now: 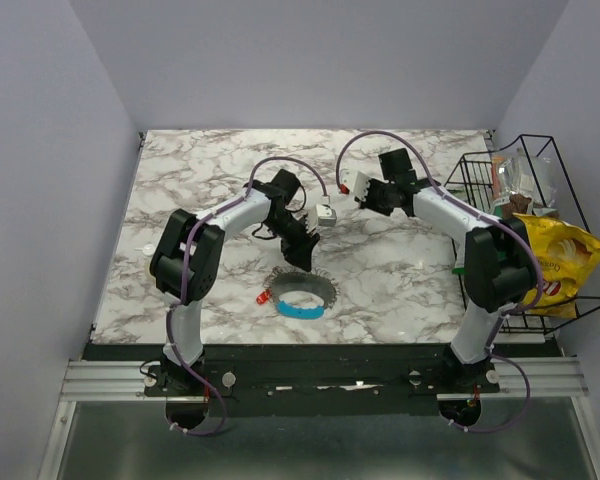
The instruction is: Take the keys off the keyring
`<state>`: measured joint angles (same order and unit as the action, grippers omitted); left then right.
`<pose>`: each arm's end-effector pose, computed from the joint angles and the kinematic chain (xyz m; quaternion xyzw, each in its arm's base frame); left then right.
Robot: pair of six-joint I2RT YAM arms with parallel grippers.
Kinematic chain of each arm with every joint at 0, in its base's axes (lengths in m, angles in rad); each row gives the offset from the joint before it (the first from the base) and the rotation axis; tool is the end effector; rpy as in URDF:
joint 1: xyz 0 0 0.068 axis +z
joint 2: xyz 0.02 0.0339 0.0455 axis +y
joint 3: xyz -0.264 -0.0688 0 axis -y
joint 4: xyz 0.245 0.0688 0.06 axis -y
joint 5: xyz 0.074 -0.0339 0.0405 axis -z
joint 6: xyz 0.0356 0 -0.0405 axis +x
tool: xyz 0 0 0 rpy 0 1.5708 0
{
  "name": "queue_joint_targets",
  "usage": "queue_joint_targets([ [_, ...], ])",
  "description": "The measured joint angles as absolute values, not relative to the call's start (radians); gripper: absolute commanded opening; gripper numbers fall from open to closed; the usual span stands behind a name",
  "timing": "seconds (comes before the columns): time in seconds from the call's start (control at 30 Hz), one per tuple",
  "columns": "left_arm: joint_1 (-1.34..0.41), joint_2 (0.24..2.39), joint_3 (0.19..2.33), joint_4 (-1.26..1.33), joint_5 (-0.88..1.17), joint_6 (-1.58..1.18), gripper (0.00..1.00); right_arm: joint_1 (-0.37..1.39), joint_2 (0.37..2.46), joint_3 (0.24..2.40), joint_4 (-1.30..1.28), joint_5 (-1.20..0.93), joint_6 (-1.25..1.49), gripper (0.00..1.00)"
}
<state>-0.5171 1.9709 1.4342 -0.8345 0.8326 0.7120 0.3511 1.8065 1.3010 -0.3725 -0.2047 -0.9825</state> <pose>0.3203 -0.2125 0.1869 0.5576 0.7203 -0.3916 0.1298 0.3680 0.1425 0.2203 -0.6060 0.7138 -0.0135 0.3509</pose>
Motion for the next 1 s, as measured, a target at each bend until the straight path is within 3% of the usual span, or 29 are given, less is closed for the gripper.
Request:
queue_joint_targets([
  [0.03,-0.517,1.97,1.434,-0.831,0.83,0.709,0.98,0.35,1.823,1.303,-0.364,-0.202,-0.979,0.01],
  [0.13,-0.511,1.951,1.434,-0.823,0.823,0.7,0.99,0.35,1.878,1.328,-0.345,-0.189,-0.968,0.01],
  [0.23,-0.503,1.911,1.434,-0.813,0.818,0.685,0.99,0.35,1.937,1.354,-0.326,-0.17,-0.964,0.13],
  [0.4,-0.456,1.763,1.435,-0.807,0.817,0.664,0.99,0.35,1.992,1.361,-0.313,-0.136,-0.943,0.58],
  [0.47,-0.427,1.704,1.436,-0.807,0.817,0.649,0.99,0.35,1.993,1.358,-0.309,-0.12,-0.933,0.9],
  [0.63,-0.336,1.578,1.425,-0.779,0.809,0.574,0.99,0.35,1.908,1.311,-0.27,-0.095,-0.908,1.0],
  [0.73,-0.276,1.465,1.361,-0.698,0.754,0.477,0.99,0.35,1.79,1.278,-0.271,-0.075,-0.868,1.0],
  [1.0,-0.176,1.053,1.096,-0.419,0.44,0.277,0.99,0.35,1.281,1.229,-0.329,-0.022,-0.64,1.0],
])
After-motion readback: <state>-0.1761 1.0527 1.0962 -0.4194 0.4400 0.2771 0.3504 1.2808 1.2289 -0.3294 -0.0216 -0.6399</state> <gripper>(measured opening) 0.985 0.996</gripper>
